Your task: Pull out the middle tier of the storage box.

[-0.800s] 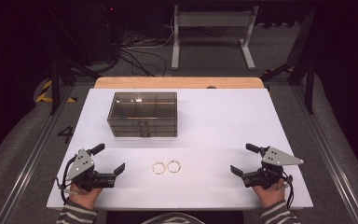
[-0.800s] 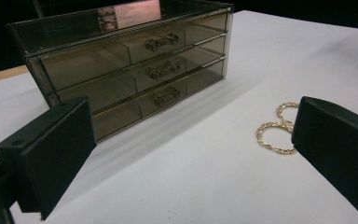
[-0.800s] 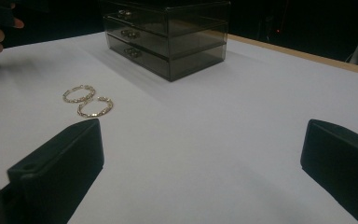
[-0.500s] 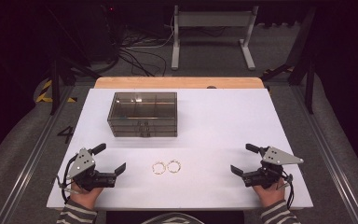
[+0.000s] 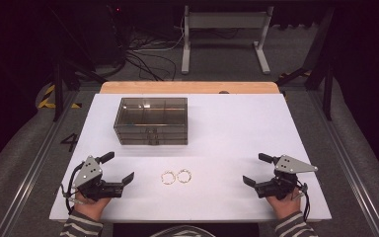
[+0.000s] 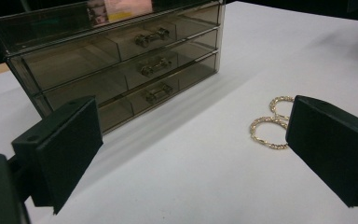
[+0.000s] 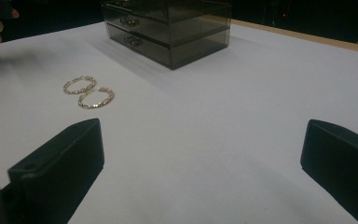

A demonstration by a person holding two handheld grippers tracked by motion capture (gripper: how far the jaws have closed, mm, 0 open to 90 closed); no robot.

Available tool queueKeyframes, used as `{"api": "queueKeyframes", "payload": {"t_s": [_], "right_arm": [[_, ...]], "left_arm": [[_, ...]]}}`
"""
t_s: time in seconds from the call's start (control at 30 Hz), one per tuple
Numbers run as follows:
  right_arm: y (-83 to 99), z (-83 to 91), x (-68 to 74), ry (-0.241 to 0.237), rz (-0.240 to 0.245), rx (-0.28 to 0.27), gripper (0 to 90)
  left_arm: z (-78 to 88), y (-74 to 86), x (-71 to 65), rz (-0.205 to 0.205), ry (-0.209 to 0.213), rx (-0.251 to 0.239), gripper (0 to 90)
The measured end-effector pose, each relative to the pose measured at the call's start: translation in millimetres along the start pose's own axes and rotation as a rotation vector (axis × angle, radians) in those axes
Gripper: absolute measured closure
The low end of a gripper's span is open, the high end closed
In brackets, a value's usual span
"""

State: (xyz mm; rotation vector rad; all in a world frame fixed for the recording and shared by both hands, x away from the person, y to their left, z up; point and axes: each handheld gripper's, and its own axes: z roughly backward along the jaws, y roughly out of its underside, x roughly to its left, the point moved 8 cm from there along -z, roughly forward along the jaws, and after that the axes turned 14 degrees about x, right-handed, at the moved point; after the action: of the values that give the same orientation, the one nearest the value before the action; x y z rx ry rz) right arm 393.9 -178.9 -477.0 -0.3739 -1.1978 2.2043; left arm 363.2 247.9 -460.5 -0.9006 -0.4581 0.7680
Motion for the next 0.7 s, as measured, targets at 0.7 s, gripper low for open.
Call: {"api": "queueKeyframes", "payload": {"t_s": [0.7], "right_arm": [[1.0, -3.3, 1.9, -0.003, 0.006, 0.015, 0.4]], "left_arm": [[-10.4, -26.4, -5.0, -0.036, 0.051, 0.014, 6.3]]}}
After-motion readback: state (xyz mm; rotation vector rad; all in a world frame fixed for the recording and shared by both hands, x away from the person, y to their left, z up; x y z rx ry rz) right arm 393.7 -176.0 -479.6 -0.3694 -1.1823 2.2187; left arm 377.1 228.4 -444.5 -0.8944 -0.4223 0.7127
